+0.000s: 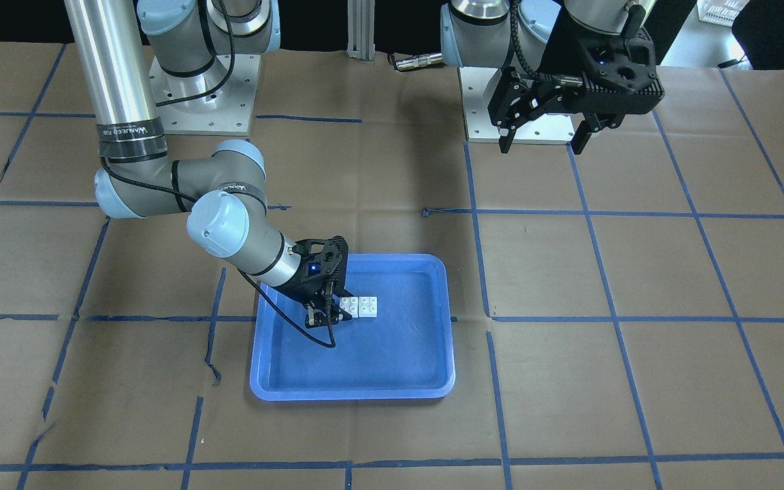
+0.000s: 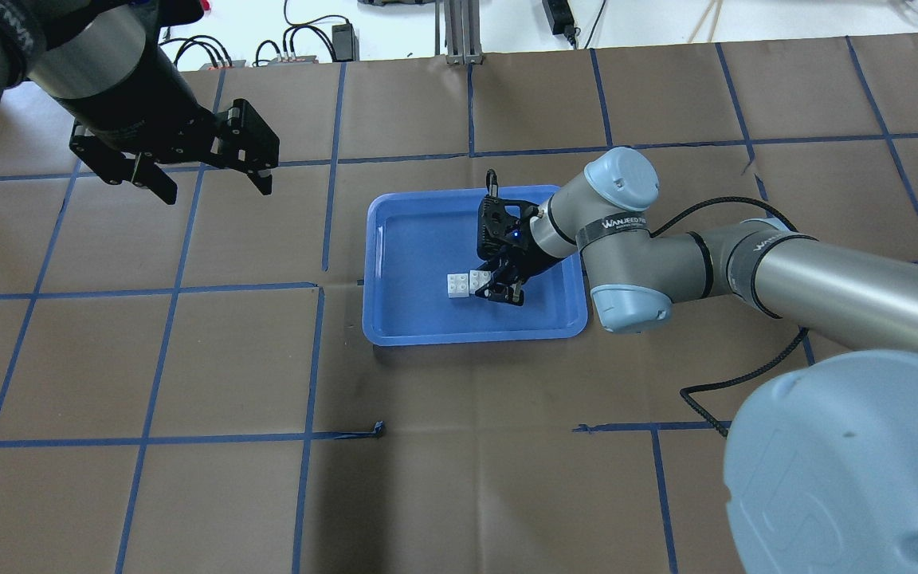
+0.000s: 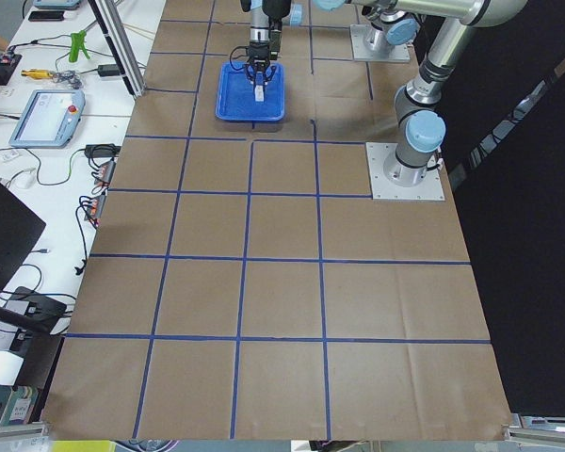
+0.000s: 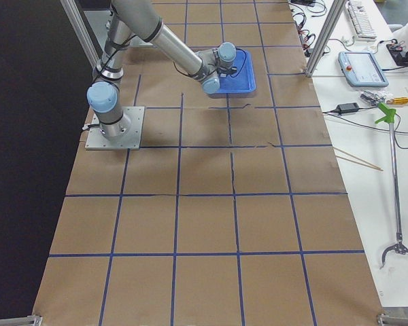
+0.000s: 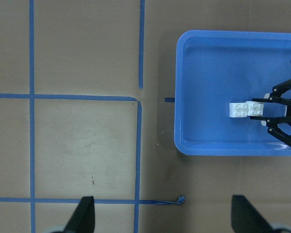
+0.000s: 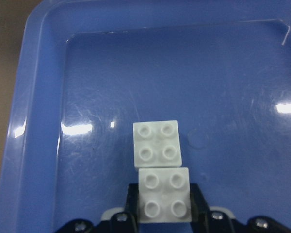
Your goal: Assemble white blocks and place on blue tray
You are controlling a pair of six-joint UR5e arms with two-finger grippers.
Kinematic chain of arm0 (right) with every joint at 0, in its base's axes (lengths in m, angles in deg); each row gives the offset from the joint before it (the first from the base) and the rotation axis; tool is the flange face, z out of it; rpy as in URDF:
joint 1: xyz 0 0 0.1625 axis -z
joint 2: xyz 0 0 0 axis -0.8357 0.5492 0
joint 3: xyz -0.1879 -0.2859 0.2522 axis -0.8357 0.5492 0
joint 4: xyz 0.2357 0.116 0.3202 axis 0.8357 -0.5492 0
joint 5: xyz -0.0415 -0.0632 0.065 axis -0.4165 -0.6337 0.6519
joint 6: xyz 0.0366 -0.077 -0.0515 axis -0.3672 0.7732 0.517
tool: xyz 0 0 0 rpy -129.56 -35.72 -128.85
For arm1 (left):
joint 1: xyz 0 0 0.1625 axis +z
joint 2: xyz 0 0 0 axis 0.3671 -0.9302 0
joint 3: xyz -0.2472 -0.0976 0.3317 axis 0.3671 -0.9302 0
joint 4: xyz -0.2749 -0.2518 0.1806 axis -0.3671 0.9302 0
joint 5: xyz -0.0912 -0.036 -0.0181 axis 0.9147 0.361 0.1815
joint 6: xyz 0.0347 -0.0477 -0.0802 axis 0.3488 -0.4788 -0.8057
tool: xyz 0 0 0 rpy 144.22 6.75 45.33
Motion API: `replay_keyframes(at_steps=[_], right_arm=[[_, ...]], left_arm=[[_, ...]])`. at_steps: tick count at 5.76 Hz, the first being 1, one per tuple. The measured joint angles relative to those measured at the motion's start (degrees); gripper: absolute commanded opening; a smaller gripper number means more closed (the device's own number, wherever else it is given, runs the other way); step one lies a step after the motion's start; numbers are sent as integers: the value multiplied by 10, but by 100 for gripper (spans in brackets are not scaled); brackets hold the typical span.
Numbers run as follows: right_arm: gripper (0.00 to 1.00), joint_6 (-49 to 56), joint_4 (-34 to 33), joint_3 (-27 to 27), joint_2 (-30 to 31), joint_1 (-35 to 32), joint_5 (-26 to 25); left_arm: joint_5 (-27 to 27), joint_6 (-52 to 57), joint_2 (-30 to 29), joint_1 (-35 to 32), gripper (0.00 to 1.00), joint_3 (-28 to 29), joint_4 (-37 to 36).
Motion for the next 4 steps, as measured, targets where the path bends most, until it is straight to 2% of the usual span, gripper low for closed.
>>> replay_keyframes(at_steps=[4], right_arm=[[32, 0, -2, 0, -1, -6, -1]], left_arm=[[0, -1, -1, 0, 99, 0, 0]])
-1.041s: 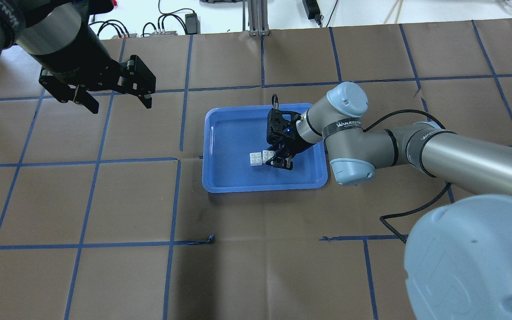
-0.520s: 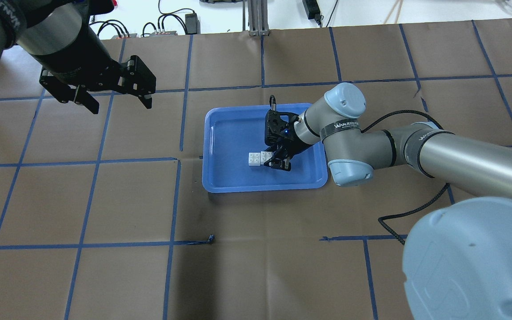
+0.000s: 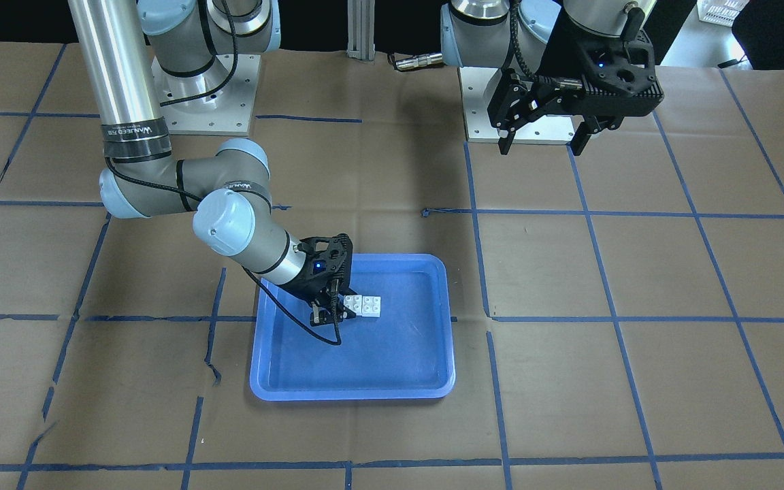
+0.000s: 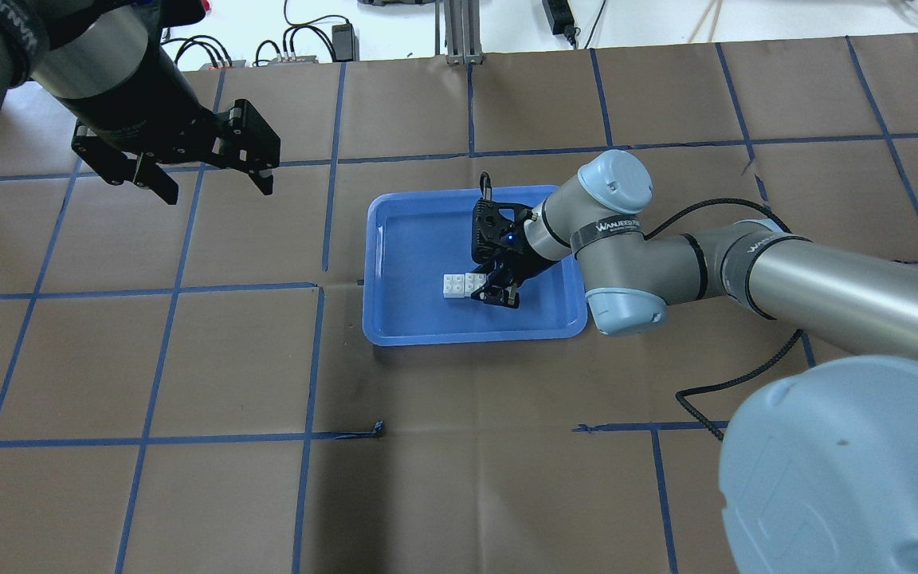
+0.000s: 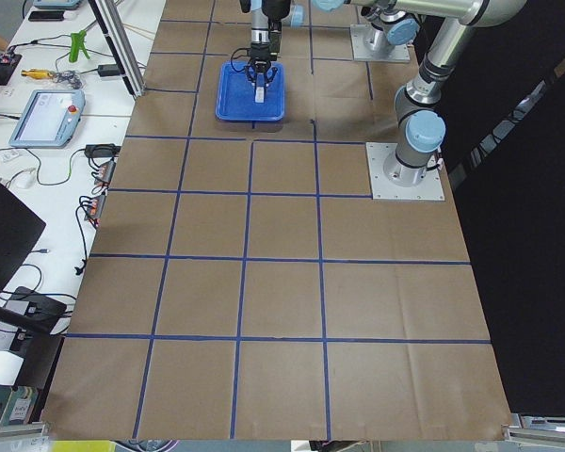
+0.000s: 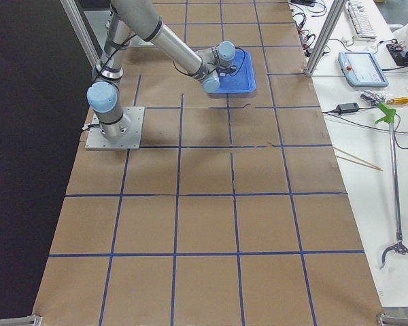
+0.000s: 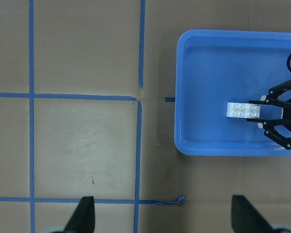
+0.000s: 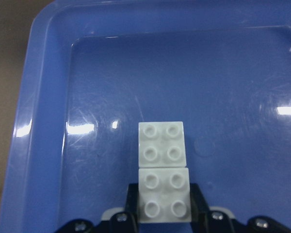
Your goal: Assemble white blocks and place on blue tray
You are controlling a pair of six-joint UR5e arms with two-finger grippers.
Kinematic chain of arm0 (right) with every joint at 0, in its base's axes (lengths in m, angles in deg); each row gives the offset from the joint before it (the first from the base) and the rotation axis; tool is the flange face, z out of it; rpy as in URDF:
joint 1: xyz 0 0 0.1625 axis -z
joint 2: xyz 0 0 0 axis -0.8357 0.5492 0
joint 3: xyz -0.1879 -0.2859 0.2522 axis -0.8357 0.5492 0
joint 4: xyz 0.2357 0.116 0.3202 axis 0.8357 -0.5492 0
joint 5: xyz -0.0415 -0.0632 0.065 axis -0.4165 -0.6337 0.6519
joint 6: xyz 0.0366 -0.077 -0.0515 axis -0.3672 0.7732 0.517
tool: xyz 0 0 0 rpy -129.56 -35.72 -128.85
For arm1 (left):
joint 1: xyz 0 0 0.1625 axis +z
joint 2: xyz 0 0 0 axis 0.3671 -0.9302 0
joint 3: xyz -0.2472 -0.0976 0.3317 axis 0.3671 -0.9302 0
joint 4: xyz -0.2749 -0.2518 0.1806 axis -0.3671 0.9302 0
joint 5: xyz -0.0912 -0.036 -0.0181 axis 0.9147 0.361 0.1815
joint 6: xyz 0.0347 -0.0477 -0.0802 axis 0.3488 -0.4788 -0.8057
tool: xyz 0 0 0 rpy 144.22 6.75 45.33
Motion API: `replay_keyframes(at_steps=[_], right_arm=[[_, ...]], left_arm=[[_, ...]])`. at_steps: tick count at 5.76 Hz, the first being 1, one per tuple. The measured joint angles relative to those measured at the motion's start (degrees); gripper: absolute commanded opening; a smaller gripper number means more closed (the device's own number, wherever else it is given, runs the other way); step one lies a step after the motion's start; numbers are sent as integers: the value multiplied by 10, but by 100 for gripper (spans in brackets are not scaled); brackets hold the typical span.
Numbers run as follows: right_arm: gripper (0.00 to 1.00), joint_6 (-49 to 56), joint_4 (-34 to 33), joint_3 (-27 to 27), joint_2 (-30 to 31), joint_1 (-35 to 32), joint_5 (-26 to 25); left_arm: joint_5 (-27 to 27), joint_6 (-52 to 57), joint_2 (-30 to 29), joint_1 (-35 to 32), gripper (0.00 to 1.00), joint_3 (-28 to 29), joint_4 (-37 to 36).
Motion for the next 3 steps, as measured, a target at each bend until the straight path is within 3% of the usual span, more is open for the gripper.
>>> replay_keyframes(at_steps=[3], right_arm=[[33, 0, -12, 1, -11, 0, 1]], left_arm=[[0, 0, 0, 0, 99, 0, 0]])
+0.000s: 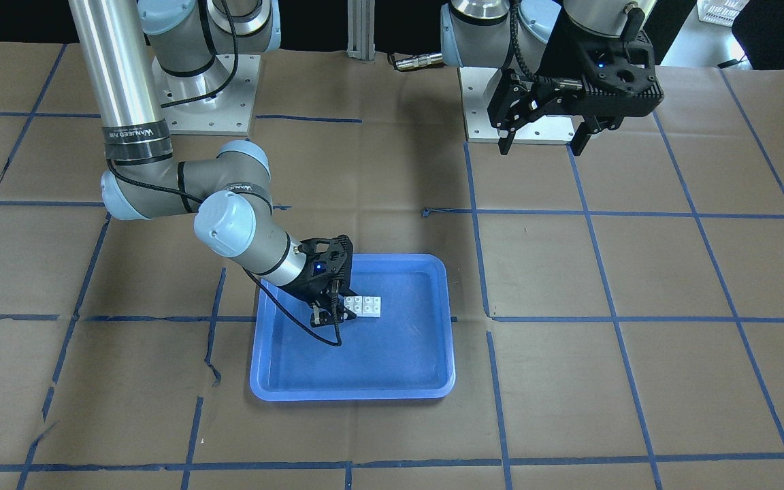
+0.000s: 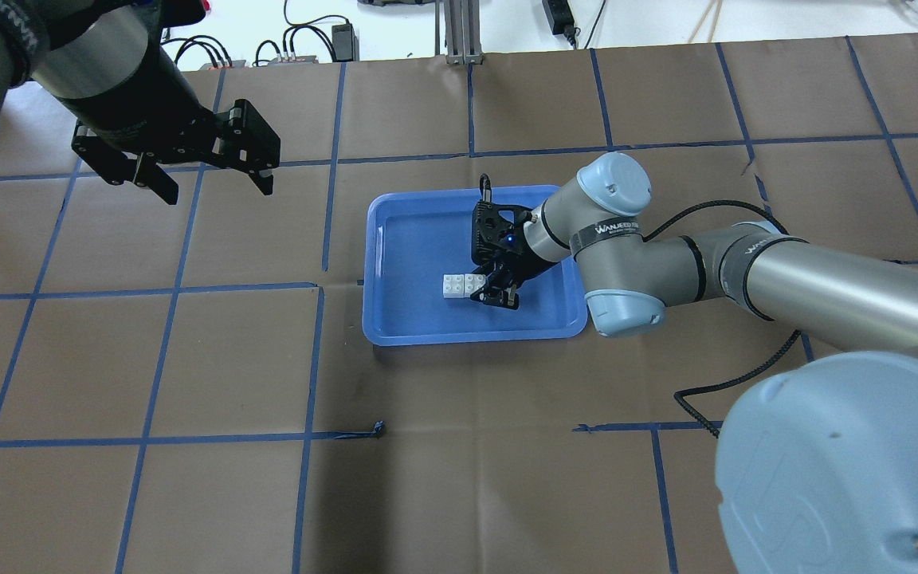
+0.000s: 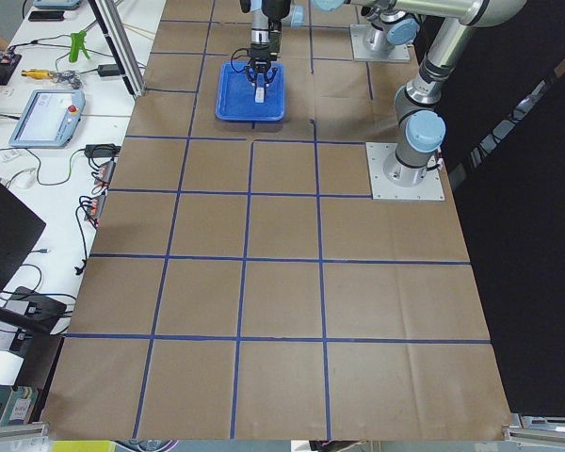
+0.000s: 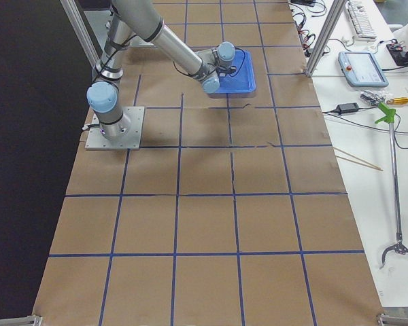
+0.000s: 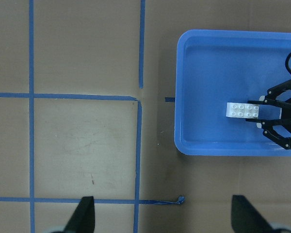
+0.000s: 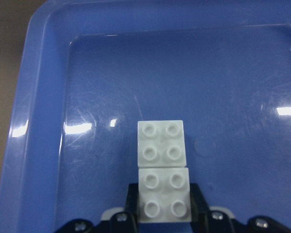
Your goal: Assemble white blocks and place on blue tray
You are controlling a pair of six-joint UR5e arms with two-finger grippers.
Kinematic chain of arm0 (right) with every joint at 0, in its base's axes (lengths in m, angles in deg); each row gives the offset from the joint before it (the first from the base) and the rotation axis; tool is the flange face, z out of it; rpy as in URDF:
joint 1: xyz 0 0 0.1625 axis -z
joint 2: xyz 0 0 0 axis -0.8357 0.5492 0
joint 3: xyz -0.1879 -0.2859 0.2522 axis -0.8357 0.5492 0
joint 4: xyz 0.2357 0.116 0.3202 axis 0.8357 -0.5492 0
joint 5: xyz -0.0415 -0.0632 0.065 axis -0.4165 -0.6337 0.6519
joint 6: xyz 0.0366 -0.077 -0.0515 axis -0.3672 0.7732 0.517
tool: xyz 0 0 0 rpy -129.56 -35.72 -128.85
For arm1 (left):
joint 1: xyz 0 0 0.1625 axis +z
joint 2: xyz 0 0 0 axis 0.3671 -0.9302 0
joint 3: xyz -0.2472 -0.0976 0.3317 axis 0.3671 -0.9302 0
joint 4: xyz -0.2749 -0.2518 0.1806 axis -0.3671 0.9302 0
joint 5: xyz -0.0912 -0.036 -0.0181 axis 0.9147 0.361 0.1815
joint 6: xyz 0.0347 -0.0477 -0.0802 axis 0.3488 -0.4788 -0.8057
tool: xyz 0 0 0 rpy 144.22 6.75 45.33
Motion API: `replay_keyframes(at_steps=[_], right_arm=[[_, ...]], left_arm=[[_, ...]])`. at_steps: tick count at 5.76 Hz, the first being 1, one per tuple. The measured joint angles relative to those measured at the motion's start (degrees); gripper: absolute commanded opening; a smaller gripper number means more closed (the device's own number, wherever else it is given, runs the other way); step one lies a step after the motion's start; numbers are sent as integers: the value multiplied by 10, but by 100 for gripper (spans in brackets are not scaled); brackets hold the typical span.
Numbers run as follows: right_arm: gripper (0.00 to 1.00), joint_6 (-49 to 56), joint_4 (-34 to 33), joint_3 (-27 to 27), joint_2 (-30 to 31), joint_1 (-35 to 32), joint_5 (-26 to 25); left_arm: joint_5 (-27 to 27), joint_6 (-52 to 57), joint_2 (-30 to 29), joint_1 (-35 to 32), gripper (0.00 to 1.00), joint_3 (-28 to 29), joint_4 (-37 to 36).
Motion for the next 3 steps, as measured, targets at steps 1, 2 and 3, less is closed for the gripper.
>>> replay_keyframes(at_steps=[1, 2, 3], right_arm=[[39, -1, -7, 1, -3, 0, 0], [73, -1, -8, 1, -3, 1, 0], [88, -3, -9, 1, -3, 1, 0]], left_arm=[[0, 0, 0, 0, 99, 0, 0], [0, 0, 0, 0, 99, 0, 0], [0, 0, 1, 0, 99, 0, 0]])
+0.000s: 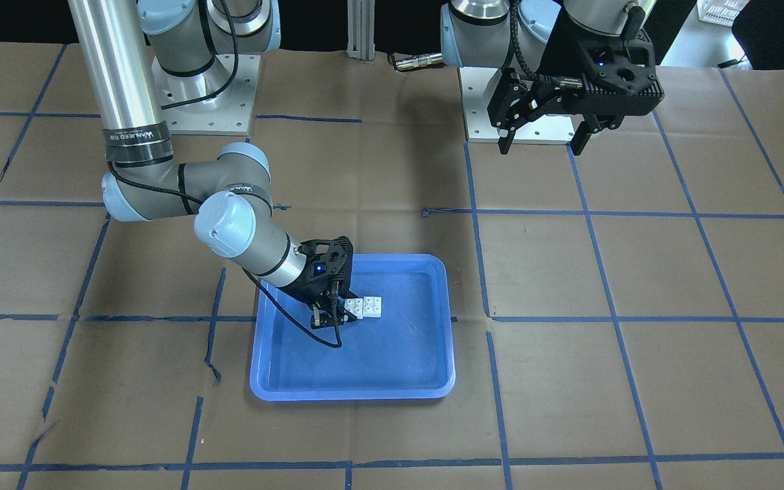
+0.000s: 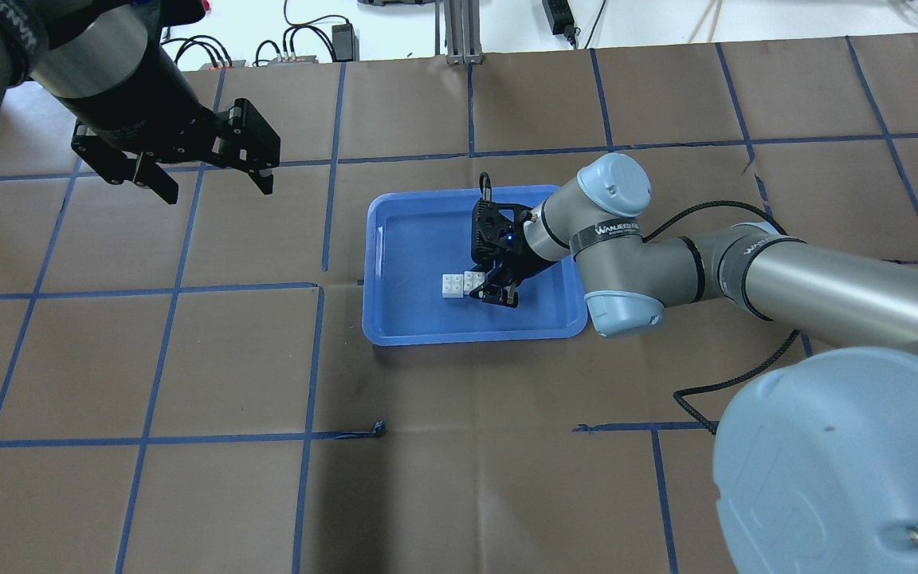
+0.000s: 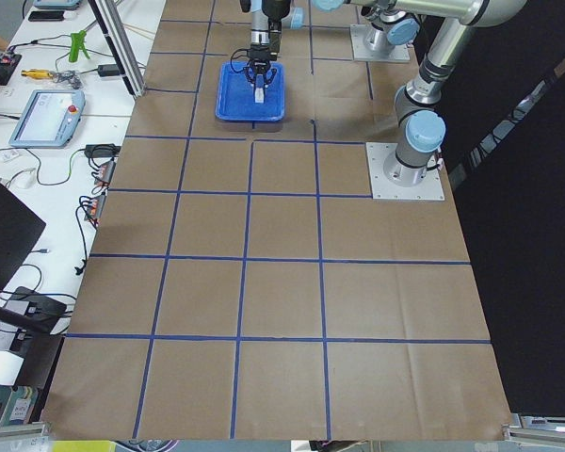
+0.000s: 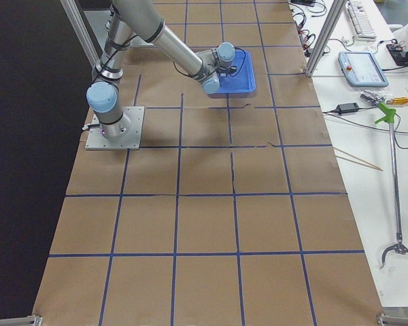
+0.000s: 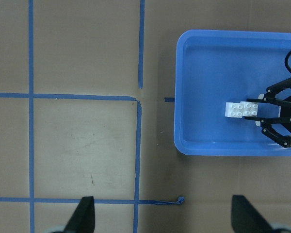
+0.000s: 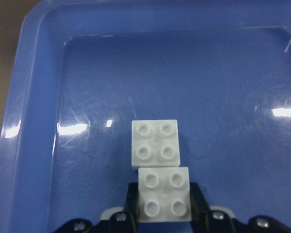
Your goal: Assemble white blocks and place on blue tray
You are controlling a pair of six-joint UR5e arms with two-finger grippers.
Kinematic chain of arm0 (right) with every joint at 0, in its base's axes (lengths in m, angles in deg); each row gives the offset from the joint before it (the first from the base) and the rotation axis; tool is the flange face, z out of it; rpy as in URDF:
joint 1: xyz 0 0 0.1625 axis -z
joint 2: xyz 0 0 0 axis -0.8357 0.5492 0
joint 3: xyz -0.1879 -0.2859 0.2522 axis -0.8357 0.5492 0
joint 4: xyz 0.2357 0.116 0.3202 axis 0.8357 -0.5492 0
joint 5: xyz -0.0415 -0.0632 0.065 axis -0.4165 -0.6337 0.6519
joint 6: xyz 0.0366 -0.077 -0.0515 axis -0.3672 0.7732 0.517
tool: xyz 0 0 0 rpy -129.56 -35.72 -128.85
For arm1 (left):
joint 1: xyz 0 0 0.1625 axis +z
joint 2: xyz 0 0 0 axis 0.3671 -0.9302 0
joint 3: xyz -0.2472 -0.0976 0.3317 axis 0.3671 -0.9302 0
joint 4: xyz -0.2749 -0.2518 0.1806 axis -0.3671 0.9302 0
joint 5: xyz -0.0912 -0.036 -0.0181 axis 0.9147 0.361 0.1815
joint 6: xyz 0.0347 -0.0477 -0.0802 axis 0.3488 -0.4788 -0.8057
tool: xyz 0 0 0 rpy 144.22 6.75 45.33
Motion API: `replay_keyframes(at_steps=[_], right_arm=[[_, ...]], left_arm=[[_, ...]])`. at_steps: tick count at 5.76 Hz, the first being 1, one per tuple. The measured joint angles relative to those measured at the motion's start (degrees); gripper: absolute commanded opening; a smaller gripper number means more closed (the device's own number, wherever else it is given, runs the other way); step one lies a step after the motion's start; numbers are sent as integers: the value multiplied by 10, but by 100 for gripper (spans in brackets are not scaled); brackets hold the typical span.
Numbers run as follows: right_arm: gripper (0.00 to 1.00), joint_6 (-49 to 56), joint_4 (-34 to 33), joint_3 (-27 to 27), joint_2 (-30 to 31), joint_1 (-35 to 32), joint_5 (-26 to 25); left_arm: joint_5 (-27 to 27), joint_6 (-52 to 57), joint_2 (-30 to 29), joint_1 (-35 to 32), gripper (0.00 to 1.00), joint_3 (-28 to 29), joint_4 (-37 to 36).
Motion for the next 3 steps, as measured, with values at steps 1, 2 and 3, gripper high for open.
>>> replay_keyframes(at_steps=[1, 2, 3], right_arm=[[88, -2, 1, 0, 0, 0, 1], [98, -4, 1, 0, 1, 0, 1], [100, -8, 2, 1, 3, 0, 1]], left_arm=[[0, 0, 0, 0, 99, 0, 0], [0, -1, 0, -1, 99, 0, 0], [0, -1, -1, -2, 99, 0, 0]])
